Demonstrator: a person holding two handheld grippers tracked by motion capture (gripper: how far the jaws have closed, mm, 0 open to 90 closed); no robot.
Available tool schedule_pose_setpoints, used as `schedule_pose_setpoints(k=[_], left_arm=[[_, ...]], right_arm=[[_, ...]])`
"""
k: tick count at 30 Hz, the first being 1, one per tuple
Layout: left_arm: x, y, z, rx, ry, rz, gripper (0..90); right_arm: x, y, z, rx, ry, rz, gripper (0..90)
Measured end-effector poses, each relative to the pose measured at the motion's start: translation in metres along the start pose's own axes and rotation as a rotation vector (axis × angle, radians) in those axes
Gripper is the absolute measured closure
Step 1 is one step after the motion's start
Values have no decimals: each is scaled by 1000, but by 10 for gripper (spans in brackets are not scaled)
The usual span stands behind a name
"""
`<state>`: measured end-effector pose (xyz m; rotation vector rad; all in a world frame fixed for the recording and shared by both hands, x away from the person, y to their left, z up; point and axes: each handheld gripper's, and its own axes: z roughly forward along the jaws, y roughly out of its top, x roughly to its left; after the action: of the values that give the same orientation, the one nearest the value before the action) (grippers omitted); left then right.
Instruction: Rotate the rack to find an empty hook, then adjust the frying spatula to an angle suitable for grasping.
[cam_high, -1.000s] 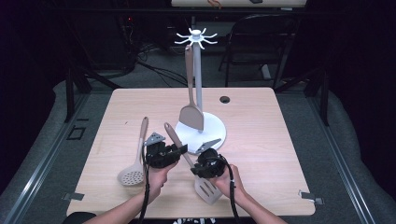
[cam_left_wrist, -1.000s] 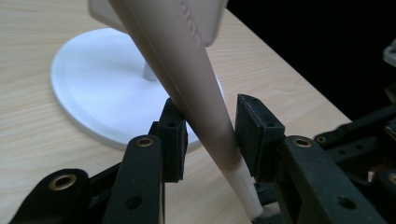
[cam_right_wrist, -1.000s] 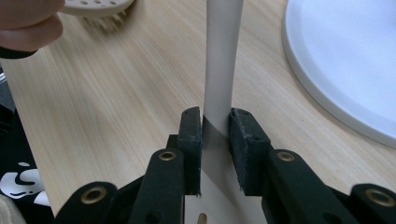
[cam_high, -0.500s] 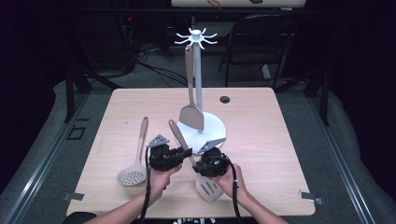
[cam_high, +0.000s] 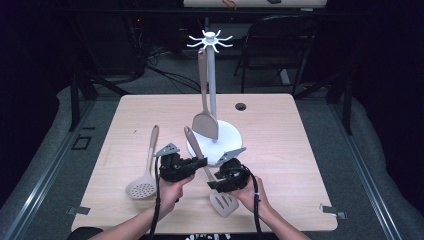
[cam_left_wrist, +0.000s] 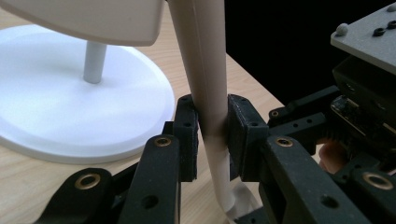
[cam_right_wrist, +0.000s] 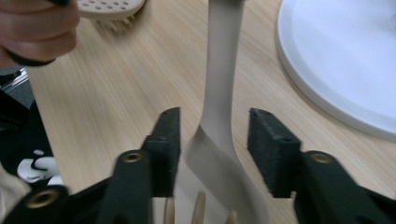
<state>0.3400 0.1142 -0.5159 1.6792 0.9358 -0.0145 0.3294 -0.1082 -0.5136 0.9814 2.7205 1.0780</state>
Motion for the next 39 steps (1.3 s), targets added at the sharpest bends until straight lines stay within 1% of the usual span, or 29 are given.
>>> schedule_pose_setpoints(k=[3, 4, 6, 8, 11, 13, 14, 16, 20, 22, 26, 27, 28, 32, 33, 35, 39], left_arm=[[0, 2, -1, -5, -24, -12, 763], [-1, 3, -2, -9, -30, -17, 768], [-2, 5, -3, -9, -43, -12, 774], [-4, 7, -5, -15, -48, -1, 777], [-6, 11, -7, -19, -54, 11, 779], [-6, 14, -9, -21, -65, 10, 779], [-7, 15, -10, -24, -67, 13, 780], [-8, 17, -11, -25, -74, 24, 780], [-11, 20, -12, -20, -87, 40, 780], [-12, 23, -12, -13, -92, 61, 780], [-16, 31, -13, -17, -94, 106, 780], [-17, 33, -13, -13, -93, 120, 779], [-19, 34, -14, -19, -92, 125, 779], [-22, 40, -13, -13, -101, 146, 779], [-23, 41, -13, -14, -102, 154, 779], [-26, 43, -13, -7, -99, 174, 779], [-29, 48, -11, -2, -103, 197, 779]], right_arm=[[-4, -3, -12, 8, -3, 2, 402], [-6, -4, -15, 2, -3, 6, 381], [-12, -6, -23, 1, -15, 13, 326], [-16, -7, -29, -6, -19, 26, 303], [-23, -8, -38, -21, -35, 32, 276], [-28, -8, -44, -23, -53, 44, 254], [-30, -9, -47, -35, -62, 49, 245], [-34, -10, -52, -38, -83, 57, 228], [-42, -13, -61, -51, -125, 71, 223], [-46, -14, -66, -50, -149, 78, 217], [-52, -15, -69, -46, -188, 85, 192], [-54, -16, -70, -43, -188, 86, 187], [-56, -16, -70, -38, -194, 89, 175], [-61, -18, -70, -34, -222, 92, 141], [-62, -18, -71, -25, -228, 99, 131], [-64, -19, -71, -21, -237, 98, 107], [-67, -19, -69, -4, -241, 106, 52]])
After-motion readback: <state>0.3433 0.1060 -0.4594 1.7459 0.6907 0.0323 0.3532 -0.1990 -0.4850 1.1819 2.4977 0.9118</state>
